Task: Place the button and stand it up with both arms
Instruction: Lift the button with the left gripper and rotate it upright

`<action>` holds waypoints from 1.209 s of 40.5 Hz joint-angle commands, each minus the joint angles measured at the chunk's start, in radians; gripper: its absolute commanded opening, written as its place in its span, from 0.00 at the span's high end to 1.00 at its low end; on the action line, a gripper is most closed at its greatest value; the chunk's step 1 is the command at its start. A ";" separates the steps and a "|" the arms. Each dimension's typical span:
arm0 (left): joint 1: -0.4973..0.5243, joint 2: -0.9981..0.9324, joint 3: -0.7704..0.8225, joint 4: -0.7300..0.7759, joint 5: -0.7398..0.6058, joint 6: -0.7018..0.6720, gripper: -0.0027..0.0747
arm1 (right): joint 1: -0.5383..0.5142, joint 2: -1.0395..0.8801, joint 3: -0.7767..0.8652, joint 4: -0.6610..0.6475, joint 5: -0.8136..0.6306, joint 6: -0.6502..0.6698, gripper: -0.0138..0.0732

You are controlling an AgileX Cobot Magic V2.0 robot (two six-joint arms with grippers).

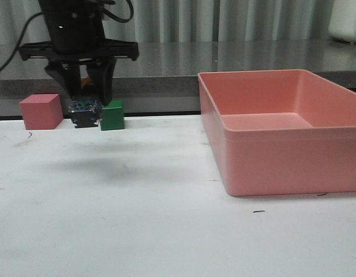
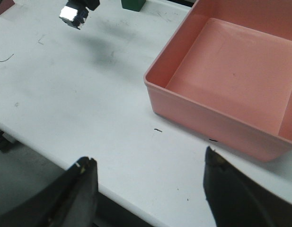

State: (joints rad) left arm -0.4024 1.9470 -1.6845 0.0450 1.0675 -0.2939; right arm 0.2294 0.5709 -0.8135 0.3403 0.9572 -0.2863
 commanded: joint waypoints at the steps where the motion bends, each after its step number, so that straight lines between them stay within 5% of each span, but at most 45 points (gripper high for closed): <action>1: 0.034 -0.137 0.073 0.011 -0.116 0.026 0.68 | -0.007 0.001 -0.024 0.027 -0.057 -0.005 0.27; 10: 0.091 -0.303 0.338 0.011 -0.385 0.055 0.68 | -0.007 0.001 -0.024 0.027 -0.057 -0.005 0.27; 25: 0.091 -0.506 0.831 0.039 -1.062 0.073 0.68 | -0.007 0.001 -0.024 0.027 -0.057 -0.005 0.27; 41: 0.091 -0.480 1.281 0.039 -1.973 0.123 0.68 | -0.007 0.001 -0.024 0.027 -0.057 -0.005 0.27; 49: 0.091 -0.351 1.317 0.039 -2.197 0.169 0.68 | -0.007 0.001 -0.024 0.027 -0.057 -0.005 0.27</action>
State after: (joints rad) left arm -0.3119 1.5662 -0.3547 0.0883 -0.9458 -0.1484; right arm 0.2294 0.5709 -0.8135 0.3403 0.9572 -0.2863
